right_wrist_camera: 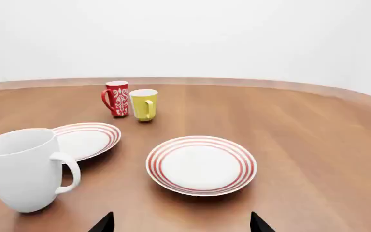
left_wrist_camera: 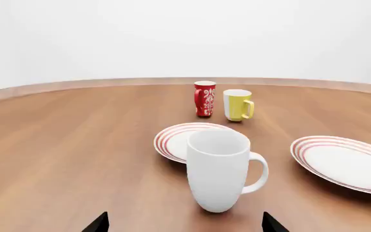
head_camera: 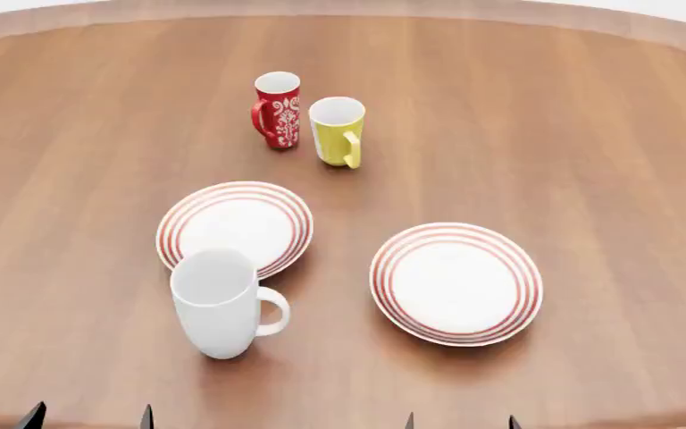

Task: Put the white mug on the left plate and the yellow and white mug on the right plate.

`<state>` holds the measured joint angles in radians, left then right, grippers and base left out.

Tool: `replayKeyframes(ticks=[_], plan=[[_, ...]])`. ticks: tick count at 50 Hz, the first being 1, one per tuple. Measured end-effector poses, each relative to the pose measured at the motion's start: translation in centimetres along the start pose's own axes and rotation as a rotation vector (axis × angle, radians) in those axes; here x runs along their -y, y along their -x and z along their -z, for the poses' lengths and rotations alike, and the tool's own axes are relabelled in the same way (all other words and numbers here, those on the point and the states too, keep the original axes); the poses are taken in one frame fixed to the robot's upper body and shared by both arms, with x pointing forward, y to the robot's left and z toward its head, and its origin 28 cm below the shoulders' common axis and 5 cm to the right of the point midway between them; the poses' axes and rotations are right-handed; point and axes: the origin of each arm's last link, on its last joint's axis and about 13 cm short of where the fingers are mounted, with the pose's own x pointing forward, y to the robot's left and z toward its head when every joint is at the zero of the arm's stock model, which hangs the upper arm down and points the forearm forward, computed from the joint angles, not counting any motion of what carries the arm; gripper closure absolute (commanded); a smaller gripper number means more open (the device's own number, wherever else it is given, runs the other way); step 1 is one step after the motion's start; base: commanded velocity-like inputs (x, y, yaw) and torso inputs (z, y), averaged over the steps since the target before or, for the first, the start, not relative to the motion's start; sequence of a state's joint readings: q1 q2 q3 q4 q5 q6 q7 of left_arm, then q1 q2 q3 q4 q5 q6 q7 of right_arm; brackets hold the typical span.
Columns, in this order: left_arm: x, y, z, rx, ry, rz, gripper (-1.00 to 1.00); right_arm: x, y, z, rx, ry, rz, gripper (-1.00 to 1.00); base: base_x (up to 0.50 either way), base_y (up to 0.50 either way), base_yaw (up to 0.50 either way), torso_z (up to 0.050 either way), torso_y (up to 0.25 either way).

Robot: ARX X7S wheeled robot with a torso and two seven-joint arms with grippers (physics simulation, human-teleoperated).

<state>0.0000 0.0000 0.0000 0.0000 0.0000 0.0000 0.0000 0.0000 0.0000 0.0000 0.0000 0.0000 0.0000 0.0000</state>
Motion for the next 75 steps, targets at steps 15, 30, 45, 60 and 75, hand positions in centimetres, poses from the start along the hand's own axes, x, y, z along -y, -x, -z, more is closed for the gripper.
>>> replayKeyframes(ticks=[15, 30, 45, 60, 75], plan=[[-0.1, 0.4, -0.9, 0.067, 0.019, -0.030, -1.00, -0.4, 0.6, -0.3, 0.006, 0.050, -0.006, -1.00, 0.00, 0.00, 0.00, 0.000, 0.000], [-0.1, 0.2, -1.4, 0.119, 0.024, -0.051, -1.00, -0.6, 0.6, -0.7, 0.036, 0.082, 0.007, -1.00, 0.03, 0.00, 0.39, 0.000, 0.000], [-0.2, -0.1, -1.6, 0.136, 0.001, -0.064, -1.00, -1.0, 0.5, -0.9, 0.053, 0.103, -0.002, -1.00, 0.06, 0.01, 0.50, 0.000, 0.000], [-0.3, 0.0, -1.8, 0.137, -0.006, -0.069, -1.00, -1.2, 0.7, -1.0, 0.053, 0.116, -0.014, -1.00, 0.06, 0.01, 0.50, 0.000, 0.000], [-0.4, 0.1, -2.0, 0.136, -0.006, -0.073, -1.00, -1.4, 0.6, -1.0, 0.048, 0.129, -0.029, -1.00, 0.06, 0.02, 0.50, 0.000, 0.000]])
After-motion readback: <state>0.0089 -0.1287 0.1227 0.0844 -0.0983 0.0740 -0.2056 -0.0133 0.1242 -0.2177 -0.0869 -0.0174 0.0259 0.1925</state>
